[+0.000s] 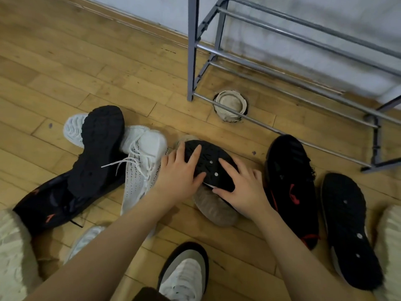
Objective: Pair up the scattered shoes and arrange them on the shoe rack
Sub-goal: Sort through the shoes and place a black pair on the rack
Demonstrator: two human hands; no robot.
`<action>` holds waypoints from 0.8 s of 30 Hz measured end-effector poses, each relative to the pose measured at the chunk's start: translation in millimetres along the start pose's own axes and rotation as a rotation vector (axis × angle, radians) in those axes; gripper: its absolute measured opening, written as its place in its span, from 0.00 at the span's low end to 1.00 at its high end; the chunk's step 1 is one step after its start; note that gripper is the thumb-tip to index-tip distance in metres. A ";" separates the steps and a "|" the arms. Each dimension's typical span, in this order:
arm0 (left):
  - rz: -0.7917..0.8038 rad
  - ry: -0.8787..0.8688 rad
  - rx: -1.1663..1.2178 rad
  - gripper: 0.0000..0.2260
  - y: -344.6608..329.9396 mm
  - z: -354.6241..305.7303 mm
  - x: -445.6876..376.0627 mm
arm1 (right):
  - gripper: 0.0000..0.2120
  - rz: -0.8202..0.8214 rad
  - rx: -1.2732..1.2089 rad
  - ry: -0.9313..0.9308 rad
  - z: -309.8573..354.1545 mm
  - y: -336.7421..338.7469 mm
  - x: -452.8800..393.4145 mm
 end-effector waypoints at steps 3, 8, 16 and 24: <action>0.040 -0.038 0.064 0.33 -2.7 4.9 5.2 | 0.30 -0.065 0.000 0.065 -2.0 -2.7 2.8; -0.150 -0.216 0.194 0.31 18.5 12.0 5.7 | 0.27 -0.125 -0.239 0.079 6.5 8.9 11.0; -0.563 -0.192 0.577 0.39 60.2 21.0 14.1 | 0.21 -0.009 -0.590 0.160 28.9 45.4 23.7; -0.439 -0.078 0.643 0.34 48.2 20.1 -23.2 | 0.22 -0.260 -0.353 0.060 29.8 21.1 34.0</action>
Point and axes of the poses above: each hand's wrist, its own x-axis away from the middle knuckle, its own y-axis out of the back of the hand, z = x × y, the point moved 3 cm from there along -x, towards the middle knuckle, and after that the axes turned 14 degrees about -y, right-handed, at the moved point
